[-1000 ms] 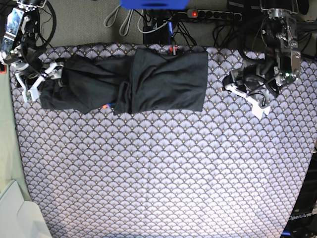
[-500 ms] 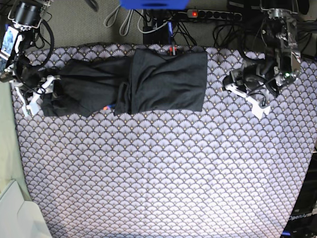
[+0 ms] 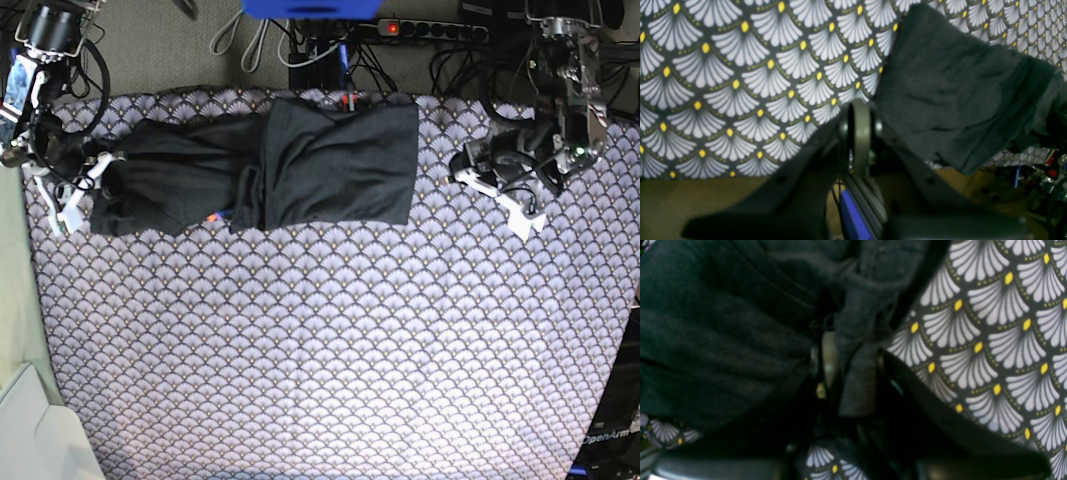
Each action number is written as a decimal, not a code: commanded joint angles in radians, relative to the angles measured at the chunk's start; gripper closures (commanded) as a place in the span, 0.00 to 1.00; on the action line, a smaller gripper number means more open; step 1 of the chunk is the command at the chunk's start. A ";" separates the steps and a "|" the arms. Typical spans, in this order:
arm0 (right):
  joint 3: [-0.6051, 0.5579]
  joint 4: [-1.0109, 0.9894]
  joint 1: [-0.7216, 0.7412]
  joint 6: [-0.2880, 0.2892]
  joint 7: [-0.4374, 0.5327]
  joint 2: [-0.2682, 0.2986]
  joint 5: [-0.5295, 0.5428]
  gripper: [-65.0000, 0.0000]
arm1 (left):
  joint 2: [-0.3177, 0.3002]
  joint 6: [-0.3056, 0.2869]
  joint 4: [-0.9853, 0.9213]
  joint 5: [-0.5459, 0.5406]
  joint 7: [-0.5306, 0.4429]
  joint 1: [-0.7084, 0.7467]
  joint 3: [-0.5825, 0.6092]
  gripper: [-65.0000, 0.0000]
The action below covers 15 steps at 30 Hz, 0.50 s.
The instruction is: Fold the T-shirt properly
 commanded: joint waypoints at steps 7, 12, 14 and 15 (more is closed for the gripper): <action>-0.009 -0.022 -0.019 -0.009 -0.101 -0.004 -0.088 0.83 | -0.010 0.021 0.019 -0.033 -0.001 -0.008 -0.004 1.00; -0.013 -0.025 -0.020 -0.009 -0.101 -0.001 -0.088 0.83 | -0.010 0.021 0.020 -0.036 -0.001 -0.008 -0.004 1.00; -0.013 -0.025 -0.020 -0.009 -0.106 0.000 -0.088 0.84 | -0.010 0.021 0.020 -0.036 -0.001 -0.008 -0.004 1.00; -0.013 -0.025 -0.020 -0.009 -0.106 0.000 -0.088 0.84 | -0.010 0.021 0.020 -0.037 -0.001 -0.008 -0.004 1.00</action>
